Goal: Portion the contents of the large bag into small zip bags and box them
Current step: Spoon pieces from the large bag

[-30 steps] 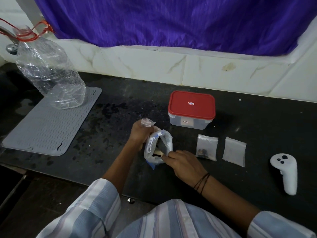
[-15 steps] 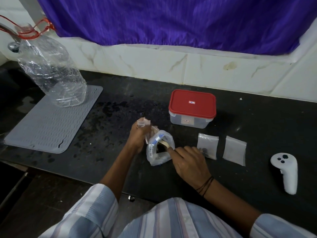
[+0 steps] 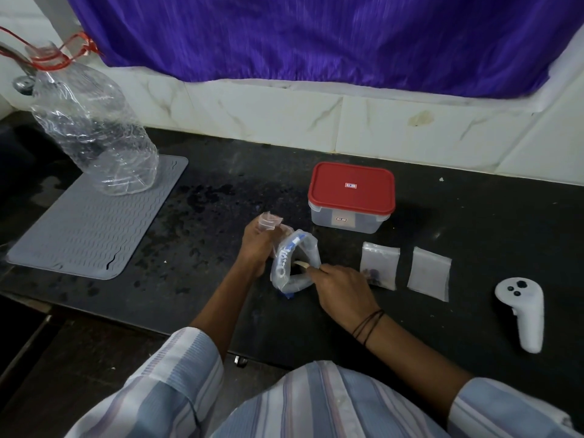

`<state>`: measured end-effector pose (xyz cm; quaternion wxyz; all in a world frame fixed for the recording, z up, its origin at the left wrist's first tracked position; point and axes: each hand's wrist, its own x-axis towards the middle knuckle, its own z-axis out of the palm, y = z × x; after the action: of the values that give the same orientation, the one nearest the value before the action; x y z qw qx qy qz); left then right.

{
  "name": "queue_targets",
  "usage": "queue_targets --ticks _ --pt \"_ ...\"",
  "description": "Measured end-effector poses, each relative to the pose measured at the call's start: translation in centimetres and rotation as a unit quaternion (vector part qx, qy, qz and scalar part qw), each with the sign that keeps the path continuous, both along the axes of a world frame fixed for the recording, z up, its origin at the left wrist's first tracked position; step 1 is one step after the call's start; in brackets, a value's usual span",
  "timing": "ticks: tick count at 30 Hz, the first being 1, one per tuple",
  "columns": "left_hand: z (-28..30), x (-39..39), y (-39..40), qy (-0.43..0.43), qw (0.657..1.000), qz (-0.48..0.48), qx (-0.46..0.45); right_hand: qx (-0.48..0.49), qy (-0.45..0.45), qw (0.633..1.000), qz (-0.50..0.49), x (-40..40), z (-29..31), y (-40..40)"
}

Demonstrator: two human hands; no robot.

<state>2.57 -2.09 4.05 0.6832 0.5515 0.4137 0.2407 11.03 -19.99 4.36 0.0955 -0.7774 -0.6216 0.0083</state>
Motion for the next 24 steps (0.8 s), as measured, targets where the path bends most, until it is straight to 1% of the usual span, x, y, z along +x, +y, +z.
queue_targets --ticks 3,5,6,8,10,13,15,19,22,24 --pt "-0.3 0.0 -0.1 0.093 0.993 0.045 0.047 -0.005 0.049 0.998 -0.028 -0.1 0.7 0.6" --pt "0.0 -0.3 -0.1 0.17 0.979 0.072 0.086 -0.023 0.085 0.995 -0.055 0.2 0.8 1.0" --pt "0.4 -0.8 -0.5 0.18 0.976 0.084 0.09 -0.034 0.111 0.991 -0.072 0.3 0.7 1.2" --pt "1.2 -2.2 -1.9 0.148 0.982 0.096 0.064 -0.057 0.168 0.978 -0.107 0.8 0.7 1.6" --pt "2.1 -3.7 -4.2 0.116 0.989 0.079 0.044 -0.054 0.211 0.968 -0.127 1.3 0.9 1.8" --pt "1.1 -4.7 -6.6 0.112 0.992 0.017 0.051 -0.05 0.254 0.956 -0.135 1.6 1.1 1.8" --pt "0.0 -4.5 -7.2 0.127 0.99 0.004 0.058 -0.053 0.281 0.948 -0.138 1.6 1.0 1.8" --pt "-0.6 -3.6 -7.1 0.178 0.981 0.061 0.048 -0.063 0.366 0.918 -0.139 1.6 1.0 1.7" --pt "-1.2 -3.2 -6.4 0.16 0.983 0.089 0.025 -0.049 0.405 0.9 -0.156 1.7 0.6 1.7" --pt "-1.4 -3.2 -6.0 0.142 0.985 0.091 0.022 -0.026 0.456 0.872 -0.177 1.8 0.0 1.5"
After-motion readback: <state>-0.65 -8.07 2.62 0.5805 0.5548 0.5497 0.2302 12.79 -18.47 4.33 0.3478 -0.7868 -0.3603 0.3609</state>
